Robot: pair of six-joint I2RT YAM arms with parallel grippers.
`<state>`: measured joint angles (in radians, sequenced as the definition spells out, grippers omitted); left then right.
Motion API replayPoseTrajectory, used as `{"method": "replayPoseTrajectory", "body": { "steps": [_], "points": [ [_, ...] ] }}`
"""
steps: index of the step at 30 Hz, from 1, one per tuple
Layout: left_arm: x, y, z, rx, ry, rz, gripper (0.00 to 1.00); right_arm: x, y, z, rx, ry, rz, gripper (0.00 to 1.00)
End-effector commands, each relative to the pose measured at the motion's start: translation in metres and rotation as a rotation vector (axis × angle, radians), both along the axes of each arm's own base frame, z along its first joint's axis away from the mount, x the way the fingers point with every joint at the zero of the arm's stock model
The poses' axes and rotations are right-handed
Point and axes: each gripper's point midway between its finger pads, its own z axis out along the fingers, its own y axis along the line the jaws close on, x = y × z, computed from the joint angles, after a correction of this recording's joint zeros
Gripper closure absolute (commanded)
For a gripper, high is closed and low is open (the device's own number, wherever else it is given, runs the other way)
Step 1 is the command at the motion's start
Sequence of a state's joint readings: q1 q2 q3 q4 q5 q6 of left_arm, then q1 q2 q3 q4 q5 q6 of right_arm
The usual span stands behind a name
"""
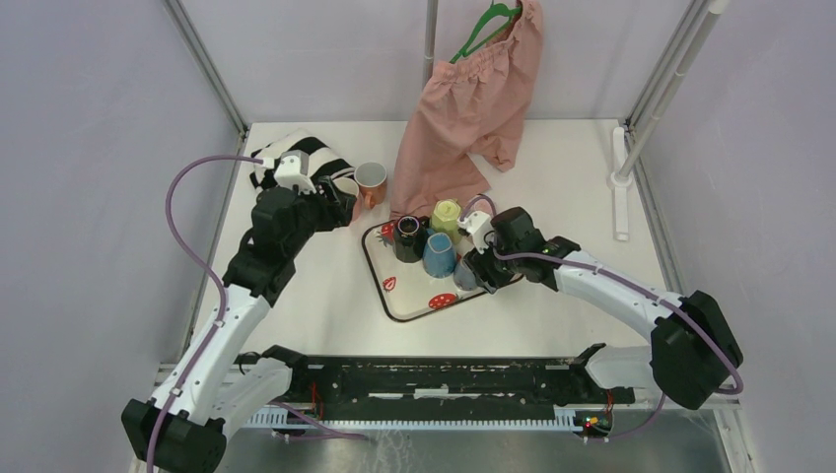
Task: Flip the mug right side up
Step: Turn over the cup on the tray.
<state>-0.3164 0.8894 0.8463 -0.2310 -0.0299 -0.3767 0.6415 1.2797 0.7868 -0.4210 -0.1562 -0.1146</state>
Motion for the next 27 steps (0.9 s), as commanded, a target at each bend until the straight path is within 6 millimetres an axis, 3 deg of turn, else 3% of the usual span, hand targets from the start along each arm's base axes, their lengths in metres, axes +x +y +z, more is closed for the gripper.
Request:
{"method": "replayPoseTrajectory", "body": {
  "steps": [1, 7, 16, 27],
  "points": [
    [0.000, -0.005, 0.035, -0.016, -0.092, -0.033, 0.32, 0.007, 0.011, -0.001, 0.022, -0.012, 0.031, 0.43],
    [-0.002, -0.005, 0.041, -0.019, -0.103, -0.033, 0.32, 0.010, 0.014, -0.010, 0.005, -0.006, 0.054, 0.47],
    [-0.006, -0.030, 0.048, -0.062, -0.136, -0.173, 0.30, 0.014, 0.019, -0.013, 0.012, -0.016, 0.075, 0.60],
    [-0.009, -0.037, 0.049, -0.046, -0.148, -0.228, 0.23, 0.011, 0.020, -0.016, -0.002, -0.008, 0.102, 0.91]
  ]
}}
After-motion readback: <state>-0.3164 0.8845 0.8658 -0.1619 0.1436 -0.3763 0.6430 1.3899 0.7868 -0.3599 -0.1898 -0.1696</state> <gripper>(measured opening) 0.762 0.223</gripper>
